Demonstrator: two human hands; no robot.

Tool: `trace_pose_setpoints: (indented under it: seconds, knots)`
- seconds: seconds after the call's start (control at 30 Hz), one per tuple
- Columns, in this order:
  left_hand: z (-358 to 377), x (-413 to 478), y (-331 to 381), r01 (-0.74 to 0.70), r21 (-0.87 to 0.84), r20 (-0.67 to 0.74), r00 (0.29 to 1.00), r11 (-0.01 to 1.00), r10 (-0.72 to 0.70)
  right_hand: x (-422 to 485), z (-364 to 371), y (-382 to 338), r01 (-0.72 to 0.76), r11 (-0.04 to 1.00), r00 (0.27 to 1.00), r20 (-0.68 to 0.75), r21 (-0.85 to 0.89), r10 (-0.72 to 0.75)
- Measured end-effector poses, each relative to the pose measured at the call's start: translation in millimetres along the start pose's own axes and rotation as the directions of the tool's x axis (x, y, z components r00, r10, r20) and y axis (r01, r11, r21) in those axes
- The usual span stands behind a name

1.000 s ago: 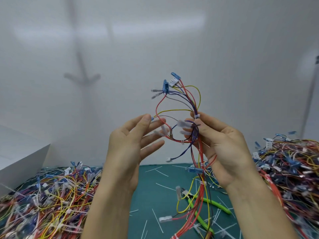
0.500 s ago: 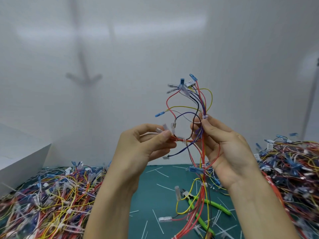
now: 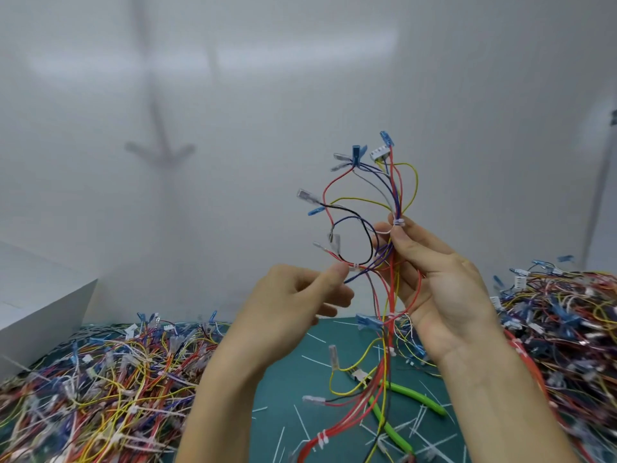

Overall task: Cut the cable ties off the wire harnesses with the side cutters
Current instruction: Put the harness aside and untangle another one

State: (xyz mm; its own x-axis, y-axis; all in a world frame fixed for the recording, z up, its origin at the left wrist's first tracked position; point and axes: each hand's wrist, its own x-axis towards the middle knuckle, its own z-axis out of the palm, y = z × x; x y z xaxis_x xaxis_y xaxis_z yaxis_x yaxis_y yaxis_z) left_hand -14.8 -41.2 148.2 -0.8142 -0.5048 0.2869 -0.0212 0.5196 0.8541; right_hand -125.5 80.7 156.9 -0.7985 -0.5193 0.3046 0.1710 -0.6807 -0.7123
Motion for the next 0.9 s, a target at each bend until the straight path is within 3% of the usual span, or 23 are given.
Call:
trace_pose_setpoints:
  seconds: [0.1,0.2,0.37,0.57,0.7,0.8,0.9]
  knots:
    - [3.3,-2.1,5.7,-0.13,0.018,0.11,0.986,0.991,0.127,0.3,1.0,2.1,0.01,1.0,1.0,-0.001,-0.014,-0.01]
    - [14.2,-4.4,10.2,-0.163,-0.002,0.165,0.973,0.987,0.162,-0.1,3.3,6.8,0.036,0.999,0.999,-0.024,0.009,-0.035]
    - [32.7,-0.7,11.9,-0.207,0.171,-0.046,0.975,0.963,0.218,-1.1,6.3,12.2,0.079,0.997,0.996,-0.041,0.017,-0.078]
    - [25.3,2.1,8.7,-0.207,-0.112,-0.133,0.972,0.972,0.192,-0.9,-0.9,4.3,0.071,0.996,0.994,0.084,-0.054,-0.066]
    - [9.1,1.8,5.2,-0.23,-0.33,-0.233,0.96,0.916,0.157,0.3,-5.2,1.6,0.079,0.97,0.994,0.089,-0.232,-0.059]
    - [-3.4,0.2,2.5,-0.234,-0.421,-0.274,0.954,0.876,0.123,-1.4,-6.5,-1.4,0.085,0.9,0.989,0.145,-0.428,-0.025]
    - [-10.6,-1.2,1.5,-0.226,-0.449,-0.282,0.954,0.865,0.104,-5.6,-5.2,-0.6,0.091,0.755,0.947,0.292,-0.649,0.137]
